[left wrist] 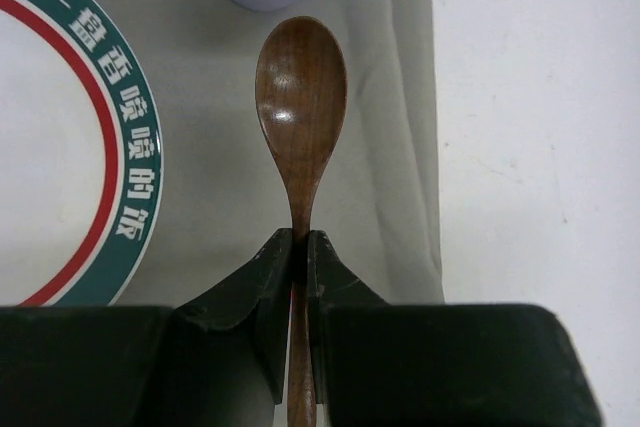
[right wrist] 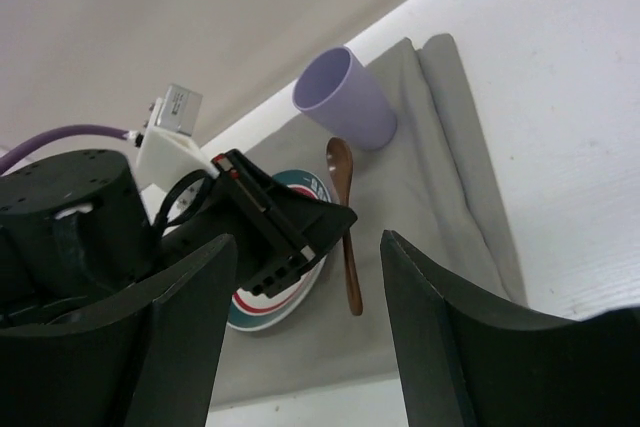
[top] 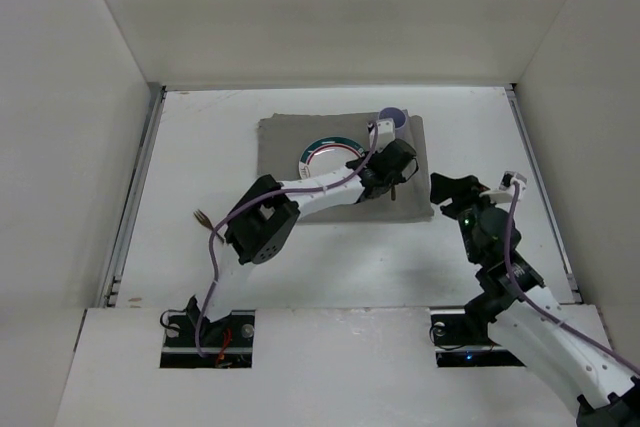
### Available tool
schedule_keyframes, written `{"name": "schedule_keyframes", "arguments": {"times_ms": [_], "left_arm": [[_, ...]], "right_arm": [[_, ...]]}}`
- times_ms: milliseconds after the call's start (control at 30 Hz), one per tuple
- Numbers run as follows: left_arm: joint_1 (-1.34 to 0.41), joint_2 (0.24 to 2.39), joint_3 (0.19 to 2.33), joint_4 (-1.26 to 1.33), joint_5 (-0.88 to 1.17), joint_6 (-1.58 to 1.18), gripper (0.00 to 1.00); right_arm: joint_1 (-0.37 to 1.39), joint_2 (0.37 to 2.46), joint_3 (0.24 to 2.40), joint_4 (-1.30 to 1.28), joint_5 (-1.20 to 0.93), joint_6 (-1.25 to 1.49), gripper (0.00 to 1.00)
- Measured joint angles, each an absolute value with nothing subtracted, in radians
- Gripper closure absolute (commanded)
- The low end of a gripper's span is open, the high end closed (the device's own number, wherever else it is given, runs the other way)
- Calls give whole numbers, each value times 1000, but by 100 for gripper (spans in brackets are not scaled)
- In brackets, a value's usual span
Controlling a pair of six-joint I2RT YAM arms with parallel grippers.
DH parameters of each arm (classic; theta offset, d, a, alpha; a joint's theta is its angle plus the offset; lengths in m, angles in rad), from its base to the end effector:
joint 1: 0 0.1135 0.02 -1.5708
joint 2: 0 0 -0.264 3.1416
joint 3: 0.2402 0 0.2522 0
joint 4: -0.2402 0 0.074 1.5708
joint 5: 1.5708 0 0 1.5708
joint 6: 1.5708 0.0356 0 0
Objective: Set the dinner table for one person
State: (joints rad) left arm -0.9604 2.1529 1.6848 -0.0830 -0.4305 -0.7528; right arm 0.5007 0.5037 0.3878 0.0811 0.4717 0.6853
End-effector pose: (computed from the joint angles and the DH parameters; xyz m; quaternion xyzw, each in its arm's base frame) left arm 0.2996 -0.4024 0.2214 -0.0153 0.8589 -0.2382 0.4532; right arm 0.1347 0.0553 0.2685 0.2261 0.6814 0.2381 0.6541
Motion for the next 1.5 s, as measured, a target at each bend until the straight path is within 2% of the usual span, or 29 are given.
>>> {"name": "schedule_keyframes", "arguments": {"times_ms": [567,833,1100,1233,1333,1500], "left_arm": [[-953,2299,1757,-123,-426,-858,93],[-955,2308,1757,-116,-422,-866,75],[-966,2292,1745,-105,-424,-849,72],[-975,2184,1648,-93,-432,-821,71],[-979,2028,1515,-65,-460,-793,70],[-934,1712,1283,-20,-513,-766,71]], "right_arm": [[498,524,360,79,435,712,35],[498,526,360,80,426,712,35],[498,510,356,79,422,712,36],[498,489,353,79,423,712,38],[499,478,351,79,424,711,45],[512,513,351,85,411,705,80]]}}
